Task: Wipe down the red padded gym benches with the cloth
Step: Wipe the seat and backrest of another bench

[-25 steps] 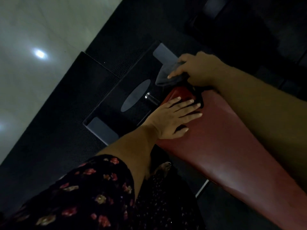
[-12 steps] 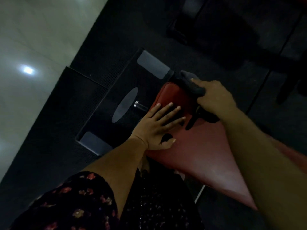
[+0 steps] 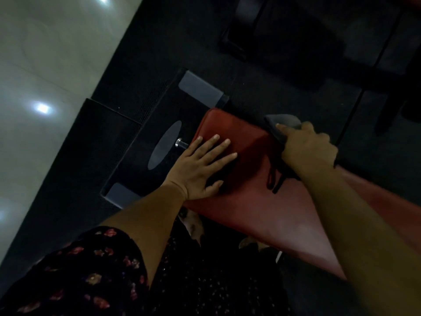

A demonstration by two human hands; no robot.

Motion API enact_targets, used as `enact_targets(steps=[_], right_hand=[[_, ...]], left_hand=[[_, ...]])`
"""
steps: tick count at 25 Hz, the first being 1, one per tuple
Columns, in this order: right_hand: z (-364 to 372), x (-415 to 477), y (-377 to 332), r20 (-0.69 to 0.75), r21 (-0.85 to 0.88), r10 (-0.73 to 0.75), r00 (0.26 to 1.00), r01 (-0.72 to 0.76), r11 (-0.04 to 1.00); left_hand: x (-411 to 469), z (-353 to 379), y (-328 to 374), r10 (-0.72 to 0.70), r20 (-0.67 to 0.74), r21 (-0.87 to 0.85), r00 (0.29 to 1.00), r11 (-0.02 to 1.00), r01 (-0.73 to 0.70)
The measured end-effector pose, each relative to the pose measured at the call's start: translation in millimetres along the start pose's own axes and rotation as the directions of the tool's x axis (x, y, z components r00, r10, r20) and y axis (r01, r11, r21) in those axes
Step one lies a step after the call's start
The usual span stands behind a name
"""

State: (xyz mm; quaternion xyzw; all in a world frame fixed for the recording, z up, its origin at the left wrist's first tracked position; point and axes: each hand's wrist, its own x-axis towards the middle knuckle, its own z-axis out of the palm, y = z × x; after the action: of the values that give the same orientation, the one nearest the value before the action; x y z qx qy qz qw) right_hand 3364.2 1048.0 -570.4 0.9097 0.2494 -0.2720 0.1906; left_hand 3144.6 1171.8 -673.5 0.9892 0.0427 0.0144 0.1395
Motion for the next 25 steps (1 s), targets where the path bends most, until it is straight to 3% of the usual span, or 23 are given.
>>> enact_targets(steps=[4, 7, 11, 13, 15, 18, 20, 22, 25], right_hand=[[-2.2, -5.0, -39.6, -0.103, 0.091, -0.131, 0.986, 0.141, 0.986], [3.0, -6.5, -14.9, -0.114, 0.062, -0.245, 0.963, 0.253, 0.965], [24.0, -19.1, 69.1, -0.056, -0.058, -0.093, 0.994, 0.089, 0.994], [19.4, -15.3, 81.2, -0.020, -0.091, 0.029, 0.999, -0.031, 0.995], [8.4, -2.9, 68.3, 0.030, -0.029, 0.047, 0.998, -0.046, 0.998], [4.2, 0.5, 56.4, -0.001, 0.075, -0.209, 0.978, 0.209, 0.975], [19.1, -6.0, 86.3, -0.011, 0.047, -0.291, 0.957, 0.291, 0.956], [38.7, -12.3, 131.4, -0.005, -0.044, -0.195, 0.981, 0.194, 0.980], [37.5, -1.3, 179.9, 0.071, -0.159, 0.050, 0.996, -0.038, 0.987]], left_hand=[[0.4, -2.7, 3.1, -0.020, 0.027, 0.005, 0.999, 1.000, 0.020], [2.7, -7.9, 8.6, -0.049, 0.069, 0.020, 0.996, 0.999, 0.048], [11.7, -16.6, 22.6, -0.207, 0.056, -0.001, 0.977, 0.978, 0.207], [31.7, -18.6, 38.1, -0.274, 0.039, 0.038, 0.961, 0.961, 0.272], [56.2, -12.5, 57.0, -0.338, 0.074, 0.030, 0.938, 0.941, 0.337], [83.9, -0.7, 97.0, -0.510, 0.084, 0.035, 0.856, 0.860, 0.509], [96.2, 6.1, 121.9, -0.574, 0.098, 0.042, 0.813, 0.819, 0.572], [106.1, 10.2, 141.0, -0.588, 0.114, 0.059, 0.801, 0.809, 0.585], [132.9, 17.8, 172.1, -0.522, 0.163, 0.066, 0.837, 0.852, 0.519]])
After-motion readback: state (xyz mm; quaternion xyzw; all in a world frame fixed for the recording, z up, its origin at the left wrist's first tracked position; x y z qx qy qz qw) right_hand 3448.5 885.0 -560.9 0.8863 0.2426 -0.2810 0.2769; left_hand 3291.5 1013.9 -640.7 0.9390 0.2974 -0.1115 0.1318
